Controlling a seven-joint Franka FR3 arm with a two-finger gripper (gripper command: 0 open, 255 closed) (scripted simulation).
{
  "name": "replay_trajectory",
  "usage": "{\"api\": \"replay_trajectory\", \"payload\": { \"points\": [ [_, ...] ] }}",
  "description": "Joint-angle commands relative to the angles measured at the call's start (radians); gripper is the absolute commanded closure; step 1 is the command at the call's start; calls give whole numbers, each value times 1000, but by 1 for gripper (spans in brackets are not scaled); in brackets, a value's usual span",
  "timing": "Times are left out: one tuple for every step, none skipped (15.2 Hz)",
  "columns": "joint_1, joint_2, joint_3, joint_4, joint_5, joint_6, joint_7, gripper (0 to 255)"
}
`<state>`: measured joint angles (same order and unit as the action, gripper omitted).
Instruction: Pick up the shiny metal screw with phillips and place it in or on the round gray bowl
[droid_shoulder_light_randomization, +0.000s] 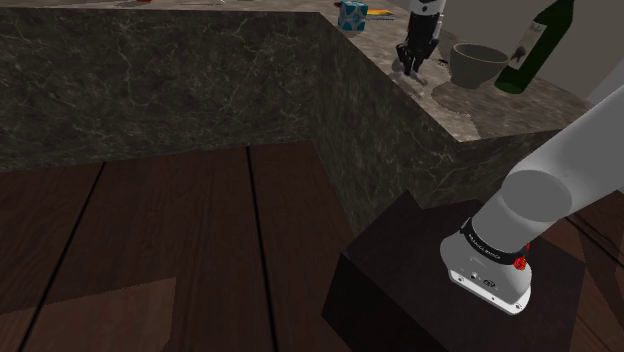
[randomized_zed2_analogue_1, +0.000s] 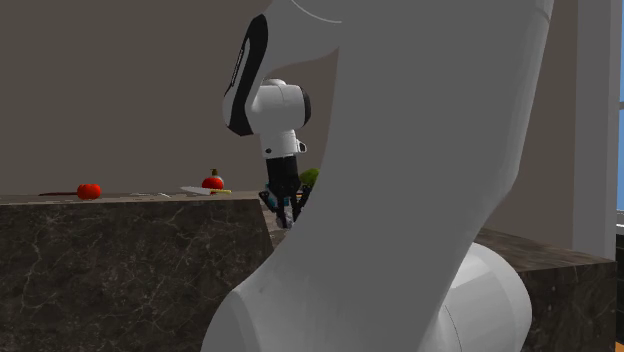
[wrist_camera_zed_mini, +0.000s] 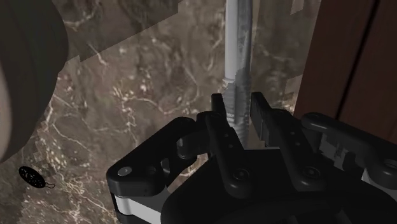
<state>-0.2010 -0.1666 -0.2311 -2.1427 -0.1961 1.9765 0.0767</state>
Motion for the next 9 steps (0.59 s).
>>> {"api": "replay_trajectory", "payload": {
  "points": [
    [0,-3,1,21,1,-23,-4,255],
    [1,-5,1,31,2,-36,-5,255],
    [1,-8,2,42,2,-50,-7,255],
    [1,-10,3,53,3,-63,-8,255],
    [2,-12,3,65,3,-76,-10,255],
    [2,-14,4,76,4,-90,-11,255],
    [2,-16,5,88,4,-103,-13,255],
    [3,-18,5,100,5,-116,-14,255],
    [3,-19,6,112,6,-129,-16,255]
  ]
}}
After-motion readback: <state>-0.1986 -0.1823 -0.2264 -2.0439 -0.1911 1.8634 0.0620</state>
